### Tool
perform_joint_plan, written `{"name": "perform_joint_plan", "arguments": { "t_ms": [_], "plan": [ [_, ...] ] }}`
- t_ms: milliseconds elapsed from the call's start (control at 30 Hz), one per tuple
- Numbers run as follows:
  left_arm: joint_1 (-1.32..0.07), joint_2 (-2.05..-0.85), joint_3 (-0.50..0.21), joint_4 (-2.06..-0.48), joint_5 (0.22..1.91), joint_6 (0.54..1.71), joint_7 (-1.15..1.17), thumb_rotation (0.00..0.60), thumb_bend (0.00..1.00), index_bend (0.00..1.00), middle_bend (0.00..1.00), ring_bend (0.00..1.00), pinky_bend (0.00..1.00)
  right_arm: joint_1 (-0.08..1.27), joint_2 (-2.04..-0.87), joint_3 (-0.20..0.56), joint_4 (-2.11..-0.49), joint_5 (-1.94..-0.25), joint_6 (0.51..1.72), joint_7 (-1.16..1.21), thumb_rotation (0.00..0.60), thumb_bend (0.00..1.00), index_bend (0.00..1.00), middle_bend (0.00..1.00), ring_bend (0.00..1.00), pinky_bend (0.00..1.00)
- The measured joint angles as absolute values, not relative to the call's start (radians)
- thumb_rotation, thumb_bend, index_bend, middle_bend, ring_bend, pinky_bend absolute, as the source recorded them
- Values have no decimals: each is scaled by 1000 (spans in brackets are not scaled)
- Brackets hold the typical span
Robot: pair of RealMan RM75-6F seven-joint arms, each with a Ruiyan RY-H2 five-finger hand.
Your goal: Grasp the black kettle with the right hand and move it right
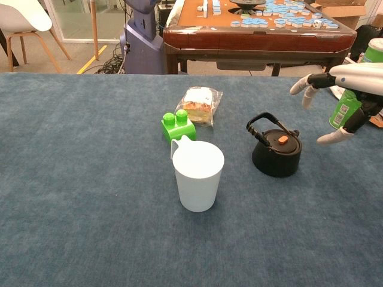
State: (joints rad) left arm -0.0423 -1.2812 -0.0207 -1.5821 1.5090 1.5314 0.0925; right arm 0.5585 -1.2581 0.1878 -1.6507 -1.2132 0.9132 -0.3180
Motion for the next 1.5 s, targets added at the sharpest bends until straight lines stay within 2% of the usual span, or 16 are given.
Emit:
{"name": "perform_joint_plan", "arguments": {
  "t_ms": [600,867,1500],
  "plan": [
    [-37,-1279,-22,-1579,1509,1538,86,600,247,51,86,113,14,695,-1346,191,-1528,-1052,777,-340,586,0,167,259,126,49],
    [-32,-1278,-22,-1574,1505,1540,80,600,247,51,86,113,14,722,-1353,181,-1508,-1037,758,-313,550,0,134,251,116,49],
    [-27,-1281,-21,-1562,1501,1538,70,600,248,51,86,113,14,777,-1398,157,-1450,-1011,721,-274,550,0,124,251,113,49]
  ]
}}
